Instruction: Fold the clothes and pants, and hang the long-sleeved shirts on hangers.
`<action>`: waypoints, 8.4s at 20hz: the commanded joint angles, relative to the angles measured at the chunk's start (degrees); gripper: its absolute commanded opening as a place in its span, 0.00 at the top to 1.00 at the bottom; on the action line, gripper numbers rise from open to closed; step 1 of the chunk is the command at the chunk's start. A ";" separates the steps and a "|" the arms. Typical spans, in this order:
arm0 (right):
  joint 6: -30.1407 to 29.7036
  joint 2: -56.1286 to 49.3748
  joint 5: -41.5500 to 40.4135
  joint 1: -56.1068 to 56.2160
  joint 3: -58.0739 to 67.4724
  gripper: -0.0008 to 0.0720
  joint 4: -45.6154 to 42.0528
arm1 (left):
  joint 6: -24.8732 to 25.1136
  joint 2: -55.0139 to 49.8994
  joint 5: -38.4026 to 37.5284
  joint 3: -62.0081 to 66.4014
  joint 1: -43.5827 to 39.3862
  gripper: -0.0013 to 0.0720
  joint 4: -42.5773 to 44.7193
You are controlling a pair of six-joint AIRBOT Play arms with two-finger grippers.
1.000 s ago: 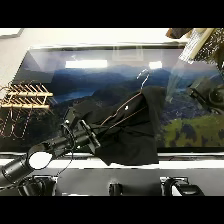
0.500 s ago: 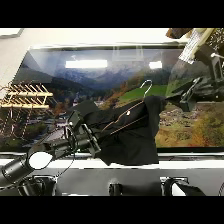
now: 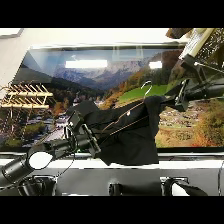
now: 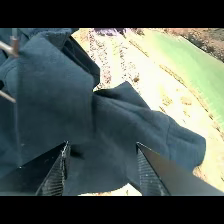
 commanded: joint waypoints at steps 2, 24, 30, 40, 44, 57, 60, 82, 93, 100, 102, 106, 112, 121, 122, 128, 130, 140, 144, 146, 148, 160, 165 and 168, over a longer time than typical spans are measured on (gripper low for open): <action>-2.84 -5.11 -1.11 3.69 0.02 0.31 0.74 | 0.02 -0.07 -0.02 0.02 0.00 0.96 0.00; -4.76 -4.26 -7.82 6.71 0.09 0.38 -4.76 | -0.02 -0.13 -0.37 0.02 0.00 0.96 0.00; -2.58 -2.54 -7.91 6.73 0.07 0.30 -10.43 | 0.00 -0.13 -2.03 0.02 0.00 0.96 0.00; -1.97 -10.25 -5.29 6.78 0.07 0.27 -3.50 | 0.00 -0.13 -2.05 0.02 0.00 0.96 0.00; -1.99 -11.63 -4.04 6.78 0.07 0.34 0.46 | 0.00 -0.13 -2.19 0.02 0.00 0.96 0.00; -2.16 1.31 -1.29 6.73 0.02 0.96 -3.87 | -0.04 -0.11 -2.14 0.02 0.11 0.66 0.00; 0.72 5.62 0.09 6.73 -0.22 0.96 -5.70 | -3.28 -0.11 -1.92 0.00 0.11 0.43 0.02; 3.67 15.69 2.82 6.73 -0.46 0.96 -9.16 | -44.17 -0.72 -22.69 0.07 27.96 0.15 15.13; 5.16 14.45 2.54 6.73 -0.94 0.96 -7.61 | -46.14 -11.93 -10.71 0.15 21.11 0.46 19.58; 9.22 14.45 3.45 6.78 -0.94 0.96 -6.73 | -45.88 -13.55 -6.47 6.38 22.64 0.95 19.65; 9.25 14.45 4.04 6.78 -0.96 0.96 -6.32 | -44.59 -13.55 -8.20 12.15 24.13 0.95 19.67; 9.20 13.97 3.76 6.80 -3.89 0.96 -5.49 | -40.46 -13.62 -13.31 21.94 24.39 0.96 19.85; 8.52 13.31 -0.96 6.78 -9.35 0.96 -7.04 | -40.35 -13.66 -14.53 25.44 24.39 0.95 19.82; 7.61 7.30 -2.03 12.96 -9.97 0.96 -7.63 | -39.87 -13.64 -13.77 26.05 22.47 0.95 19.63; 8.98 6.51 -3.32 15.82 -9.97 0.96 -9.84 | -39.87 -13.66 -13.75 26.80 22.47 0.96 19.63; 18.14 3.15 -18.34 25.27 -9.97 0.96 -17.29 | -35.19 -12.33 -21.00 34.29 21.40 0.96 19.63; 22.08 3.17 -24.72 25.24 -9.81 0.96 -17.40 | -35.34 -11.32 -25.20 34.51 19.41 0.96 19.74; 27.32 10.91 -23.82 25.18 -1.29 0.96 -23.93 | -41.46 -11.41 -24.59 22.93 10.01 0.96 26.03; 28.83 14.10 -24.41 25.16 -1.16 0.96 -30.75 | -42.18 -11.41 -22.82 18.51 7.50 0.96 26.03; 29.49 15.23 -24.48 25.16 -1.14 0.96 -32.52 | -43.47 -11.41 -22.67 16.57 7.08 0.96 26.05; 30.23 16.00 -24.48 25.16 -1.11 0.96 -33.16 | -43.63 -11.41 -21.07 15.15 7.13 0.96 26.05; 29.22 18.10 -23.54 25.18 -0.63 0.96 -30.45 | -44.33 -10.49 -13.07 16.04 8.17 0.00 26.08; 20.09 18.10 -18.97 25.18 -0.63 0.96 -24.41 | -34.82 -3.50 -23.74 21.68 18.91 0.00 27.74; 10.84 18.08 -12.96 25.18 -0.66 0.96 -19.76 | -19.43 -2.38 -31.10 24.57 26.58 0.01 27.74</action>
